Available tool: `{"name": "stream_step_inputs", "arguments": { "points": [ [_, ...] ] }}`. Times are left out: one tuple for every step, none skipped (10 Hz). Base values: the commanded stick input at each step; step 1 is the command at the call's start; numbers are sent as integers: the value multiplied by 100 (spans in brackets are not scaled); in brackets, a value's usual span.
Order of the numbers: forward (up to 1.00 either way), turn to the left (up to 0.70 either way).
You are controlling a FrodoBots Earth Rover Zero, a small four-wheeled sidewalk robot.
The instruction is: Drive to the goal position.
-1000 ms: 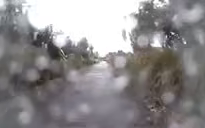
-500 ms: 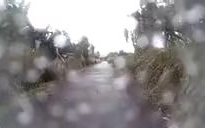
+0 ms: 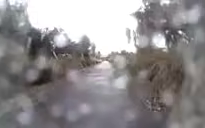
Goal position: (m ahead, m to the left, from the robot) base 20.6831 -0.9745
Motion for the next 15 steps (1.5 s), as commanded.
{"name": "stream_step_inputs", "arguments": {
  "points": [
    [100, 0],
    [100, 0],
    [100, 0],
    [100, 0],
    [100, -2],
    [100, -2],
    [100, -3],
    [100, -28],
    [100, -33],
    [100, -38],
    [100, -36],
    [100, -28],
    [100, -21],
    [100, 0],
    [100, 0]
  ]
}}
